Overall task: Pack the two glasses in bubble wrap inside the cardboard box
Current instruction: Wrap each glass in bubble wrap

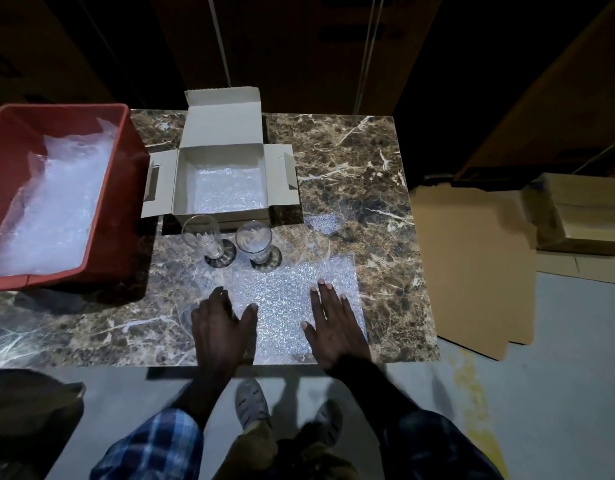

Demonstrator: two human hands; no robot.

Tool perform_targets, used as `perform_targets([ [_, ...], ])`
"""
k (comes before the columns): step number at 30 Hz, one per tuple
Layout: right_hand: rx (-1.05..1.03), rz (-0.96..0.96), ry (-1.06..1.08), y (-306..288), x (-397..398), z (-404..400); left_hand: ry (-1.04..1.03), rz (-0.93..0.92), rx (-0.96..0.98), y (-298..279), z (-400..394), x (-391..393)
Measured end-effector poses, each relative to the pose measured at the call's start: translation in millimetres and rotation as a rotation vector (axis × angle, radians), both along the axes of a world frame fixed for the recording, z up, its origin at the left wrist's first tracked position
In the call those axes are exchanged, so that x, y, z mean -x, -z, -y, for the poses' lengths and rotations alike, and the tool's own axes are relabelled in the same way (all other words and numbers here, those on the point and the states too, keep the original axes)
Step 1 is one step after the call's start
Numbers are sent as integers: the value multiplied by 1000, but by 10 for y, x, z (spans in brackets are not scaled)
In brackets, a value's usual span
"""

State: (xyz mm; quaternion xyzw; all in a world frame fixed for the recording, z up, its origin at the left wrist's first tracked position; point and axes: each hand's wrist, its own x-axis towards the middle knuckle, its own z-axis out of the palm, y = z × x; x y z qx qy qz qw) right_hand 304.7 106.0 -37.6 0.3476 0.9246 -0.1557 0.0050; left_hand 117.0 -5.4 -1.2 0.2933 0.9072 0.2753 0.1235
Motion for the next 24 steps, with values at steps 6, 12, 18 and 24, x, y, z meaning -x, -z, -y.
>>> perform_targets([
  [6,89,-18,-17,-100,6,-38,-271,386,154,-111,-201,-36],
  [12,249,-256,139,-412,206,-53,-211,365,17,-300,-243,-119],
  [18,869,-501,558,-662,354,-142,94,144,-133,-566,-341,-604],
  [24,843,-501,725,-635,195,-381,198,351,-156,-583,-443,-922],
])
